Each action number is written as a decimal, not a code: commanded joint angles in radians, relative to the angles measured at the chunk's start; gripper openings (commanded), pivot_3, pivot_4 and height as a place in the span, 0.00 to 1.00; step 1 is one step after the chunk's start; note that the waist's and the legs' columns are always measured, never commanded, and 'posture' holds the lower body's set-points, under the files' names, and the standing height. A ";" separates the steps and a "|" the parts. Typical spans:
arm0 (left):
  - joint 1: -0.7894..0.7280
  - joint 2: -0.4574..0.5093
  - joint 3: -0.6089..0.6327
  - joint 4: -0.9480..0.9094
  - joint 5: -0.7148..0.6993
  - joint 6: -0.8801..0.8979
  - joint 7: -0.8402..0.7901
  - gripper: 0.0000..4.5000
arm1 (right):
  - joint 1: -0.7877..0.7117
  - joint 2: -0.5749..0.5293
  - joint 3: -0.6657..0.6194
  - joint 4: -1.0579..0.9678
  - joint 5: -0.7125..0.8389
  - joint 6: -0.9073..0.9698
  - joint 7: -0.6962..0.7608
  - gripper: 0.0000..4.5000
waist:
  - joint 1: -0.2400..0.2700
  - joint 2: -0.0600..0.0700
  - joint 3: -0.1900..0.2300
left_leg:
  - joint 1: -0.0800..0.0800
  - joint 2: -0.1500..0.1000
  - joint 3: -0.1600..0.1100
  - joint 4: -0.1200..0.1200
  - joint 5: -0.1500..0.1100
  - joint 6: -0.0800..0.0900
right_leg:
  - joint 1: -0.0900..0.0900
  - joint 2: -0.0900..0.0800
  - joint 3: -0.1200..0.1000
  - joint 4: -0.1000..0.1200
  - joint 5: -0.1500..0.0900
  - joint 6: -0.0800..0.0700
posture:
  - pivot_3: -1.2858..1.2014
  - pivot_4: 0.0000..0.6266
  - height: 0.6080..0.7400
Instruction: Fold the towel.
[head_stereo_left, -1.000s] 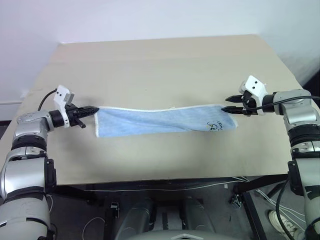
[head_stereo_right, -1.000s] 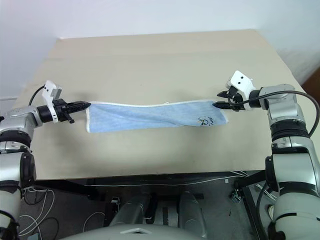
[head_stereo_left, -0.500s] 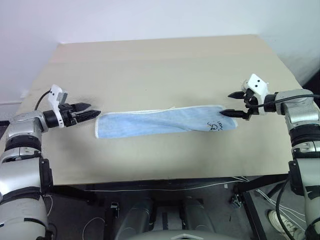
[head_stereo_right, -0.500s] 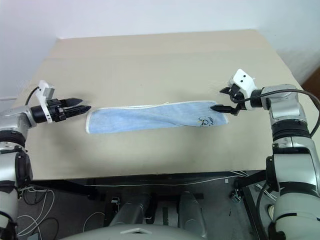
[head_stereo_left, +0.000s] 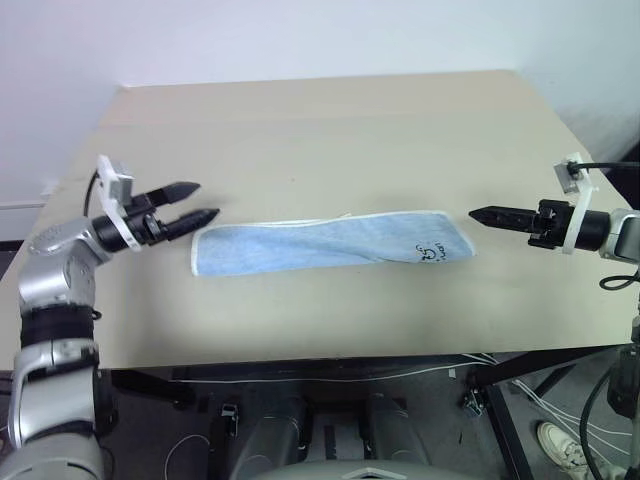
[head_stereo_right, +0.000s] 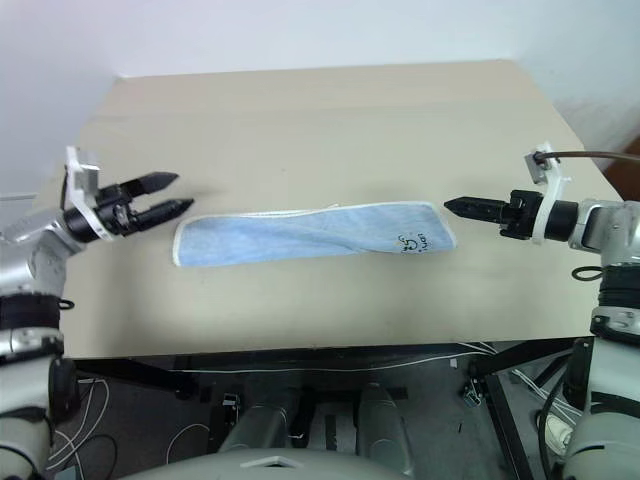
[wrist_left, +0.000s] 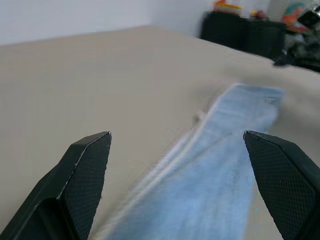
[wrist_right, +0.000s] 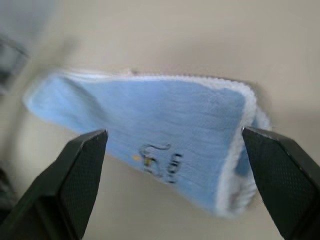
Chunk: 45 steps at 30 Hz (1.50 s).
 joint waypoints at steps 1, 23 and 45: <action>0.079 -0.021 -0.063 -0.164 0.045 -0.077 0.043 0.99 | 0.043 0.030 -0.161 -0.065 0.080 0.162 -0.103 1.00 | 0.007 0.000 0.000 | 0.000 0.000 0.000 0.000 0.000 0.000 | 0.000 0.000 0.000 0.000 0.000 0.000 | 0.52 0.24 1.00; 0.069 -0.127 -0.212 -0.478 -0.066 0.222 0.248 0.99 | 0.105 0.330 -0.428 -0.212 0.156 0.307 -0.557 1.00 | 0.008 0.000 0.000 | 0.000 0.000 0.000 0.006 0.000 0.001 | 0.004 0.000 -0.001 0.000 0.002 0.002 | 0.52 0.24 1.00; 0.109 -0.121 -0.205 -0.551 -0.075 0.214 0.291 1.00 | 0.019 0.340 -0.491 0.017 0.088 0.152 -0.784 0.96 | 0.011 -0.001 -0.001 | 0.001 0.000 0.000 0.008 -0.001 0.001 | 0.008 0.000 -0.001 -0.003 0.002 0.002 | 0.52 0.24 1.00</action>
